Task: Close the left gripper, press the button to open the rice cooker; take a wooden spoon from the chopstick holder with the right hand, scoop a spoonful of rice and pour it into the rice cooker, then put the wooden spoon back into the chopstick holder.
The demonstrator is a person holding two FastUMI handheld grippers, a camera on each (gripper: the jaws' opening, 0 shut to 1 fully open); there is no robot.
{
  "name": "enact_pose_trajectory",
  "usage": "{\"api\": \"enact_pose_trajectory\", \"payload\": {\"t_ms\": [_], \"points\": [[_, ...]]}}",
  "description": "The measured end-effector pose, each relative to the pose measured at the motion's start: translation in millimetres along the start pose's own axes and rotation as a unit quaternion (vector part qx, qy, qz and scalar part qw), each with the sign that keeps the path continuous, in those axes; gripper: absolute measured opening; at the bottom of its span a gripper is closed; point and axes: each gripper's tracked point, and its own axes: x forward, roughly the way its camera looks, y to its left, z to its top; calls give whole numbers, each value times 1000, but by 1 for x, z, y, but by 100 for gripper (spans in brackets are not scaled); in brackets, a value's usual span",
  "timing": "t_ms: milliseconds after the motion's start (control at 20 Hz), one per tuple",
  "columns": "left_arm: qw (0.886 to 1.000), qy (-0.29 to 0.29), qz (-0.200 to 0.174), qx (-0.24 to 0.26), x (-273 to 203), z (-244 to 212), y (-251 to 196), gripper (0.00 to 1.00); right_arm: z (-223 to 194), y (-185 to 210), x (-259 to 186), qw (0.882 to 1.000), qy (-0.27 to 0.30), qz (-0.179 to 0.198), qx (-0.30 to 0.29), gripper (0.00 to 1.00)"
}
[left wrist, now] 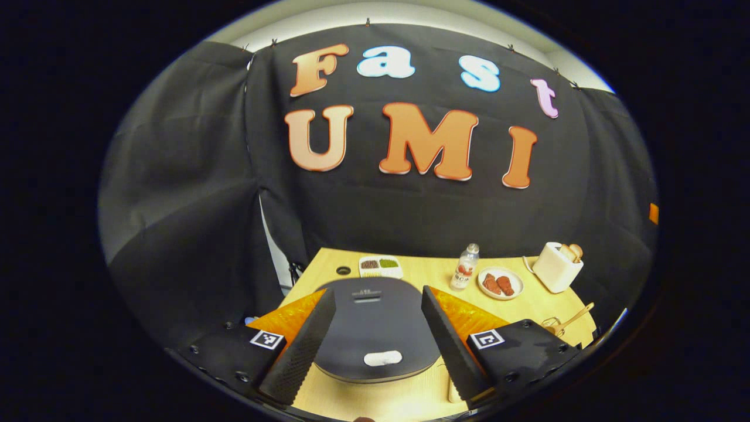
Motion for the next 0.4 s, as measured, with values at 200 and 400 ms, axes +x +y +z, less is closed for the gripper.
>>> {"api": "enact_pose_trajectory", "payload": {"t_ms": [200,400], "points": [[996,-81,21,42,-43,92,6,97,8,-4,4,1000,-7,-5,2,95],[990,-135,27,22,-85,147,7,97,17,-2,5,1000,-16,-3,2,95]]}}
